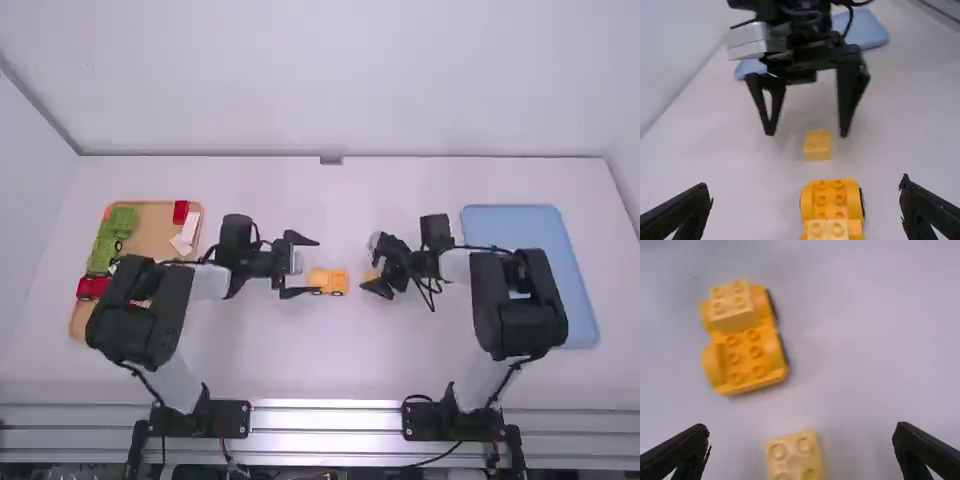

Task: Assemble lego blocks to make yellow taxi

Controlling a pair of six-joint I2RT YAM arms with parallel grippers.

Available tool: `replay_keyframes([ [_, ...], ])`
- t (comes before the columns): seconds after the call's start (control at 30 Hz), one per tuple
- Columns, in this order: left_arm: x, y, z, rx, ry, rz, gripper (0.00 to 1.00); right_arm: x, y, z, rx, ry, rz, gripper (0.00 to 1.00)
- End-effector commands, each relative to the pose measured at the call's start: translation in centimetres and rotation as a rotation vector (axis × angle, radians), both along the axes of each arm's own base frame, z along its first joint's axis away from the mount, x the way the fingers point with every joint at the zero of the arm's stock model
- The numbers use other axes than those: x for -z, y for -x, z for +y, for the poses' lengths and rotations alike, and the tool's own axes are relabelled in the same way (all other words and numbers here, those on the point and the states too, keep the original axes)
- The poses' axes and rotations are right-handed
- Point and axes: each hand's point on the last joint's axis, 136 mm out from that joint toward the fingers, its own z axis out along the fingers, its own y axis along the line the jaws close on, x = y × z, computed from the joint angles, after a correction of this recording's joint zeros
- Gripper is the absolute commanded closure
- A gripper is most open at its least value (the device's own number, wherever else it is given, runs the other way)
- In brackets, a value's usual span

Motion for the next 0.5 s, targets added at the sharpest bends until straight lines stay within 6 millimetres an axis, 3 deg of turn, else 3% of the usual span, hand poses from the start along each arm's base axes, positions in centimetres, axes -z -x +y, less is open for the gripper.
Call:
replay_keyframes([
  [0.0,0.0,0.4,-0.3,0.034,0.061,0.095,0.01,-1.3,1.3,0.2,-0.084,-0.116,-0.066,0.02],
  [0.2,0.0,1.3,-0.6,0.1,0.093,0.091,0.01,-0.8,1.6,-1.1,-0.1,-0.11,-0.125,0.01],
  [0.33,0.3,1.3,-0.6,0.112,0.077,0.113,0.01,1.5,1.1,-0.8,-0.099,-0.083,-0.121,0.0],
  [0.47,0.1,1.1,-0.6,0.109,0.077,0.141,0.01,2.6,0.1,-0.9,-0.097,-0.138,-0.122,0.01],
])
